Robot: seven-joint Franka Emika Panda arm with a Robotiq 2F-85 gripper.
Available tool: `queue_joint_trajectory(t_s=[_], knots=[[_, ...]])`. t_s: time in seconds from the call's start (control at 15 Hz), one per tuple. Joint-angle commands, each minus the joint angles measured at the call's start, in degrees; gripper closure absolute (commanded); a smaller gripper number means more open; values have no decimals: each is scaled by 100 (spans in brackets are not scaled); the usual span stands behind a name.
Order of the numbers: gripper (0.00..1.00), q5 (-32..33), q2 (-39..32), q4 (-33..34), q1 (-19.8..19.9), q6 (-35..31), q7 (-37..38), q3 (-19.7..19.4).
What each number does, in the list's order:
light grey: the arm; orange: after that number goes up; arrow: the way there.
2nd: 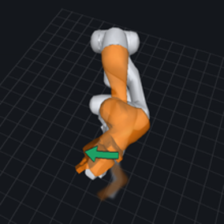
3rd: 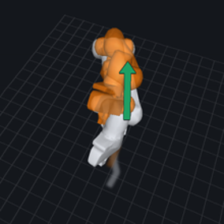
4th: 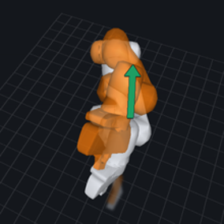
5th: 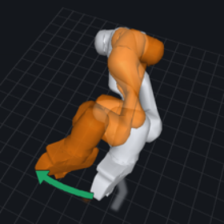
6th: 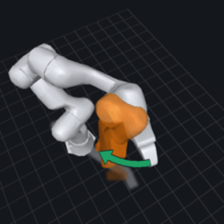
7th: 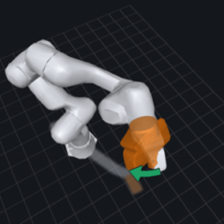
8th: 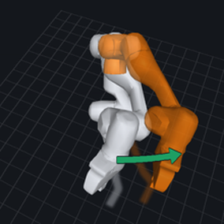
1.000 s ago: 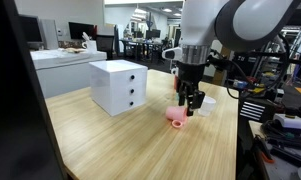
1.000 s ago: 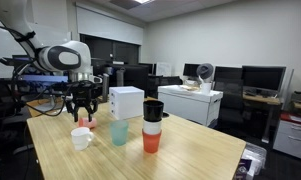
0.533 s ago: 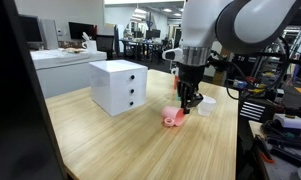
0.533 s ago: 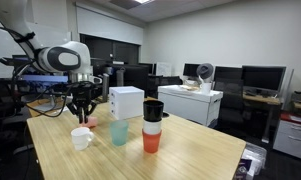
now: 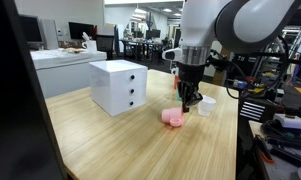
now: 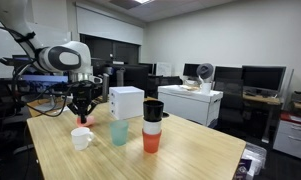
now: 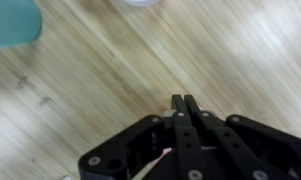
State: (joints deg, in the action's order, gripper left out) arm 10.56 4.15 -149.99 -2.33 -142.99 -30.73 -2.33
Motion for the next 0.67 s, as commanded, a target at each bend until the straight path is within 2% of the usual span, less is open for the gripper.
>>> queue_joint_trajectory(t_s=[0.0, 0.6], knots=[[94, 225, -16, 207, 89, 420, 342, 75], [93, 555, -133, 1190, 91, 1877, 931, 98]])
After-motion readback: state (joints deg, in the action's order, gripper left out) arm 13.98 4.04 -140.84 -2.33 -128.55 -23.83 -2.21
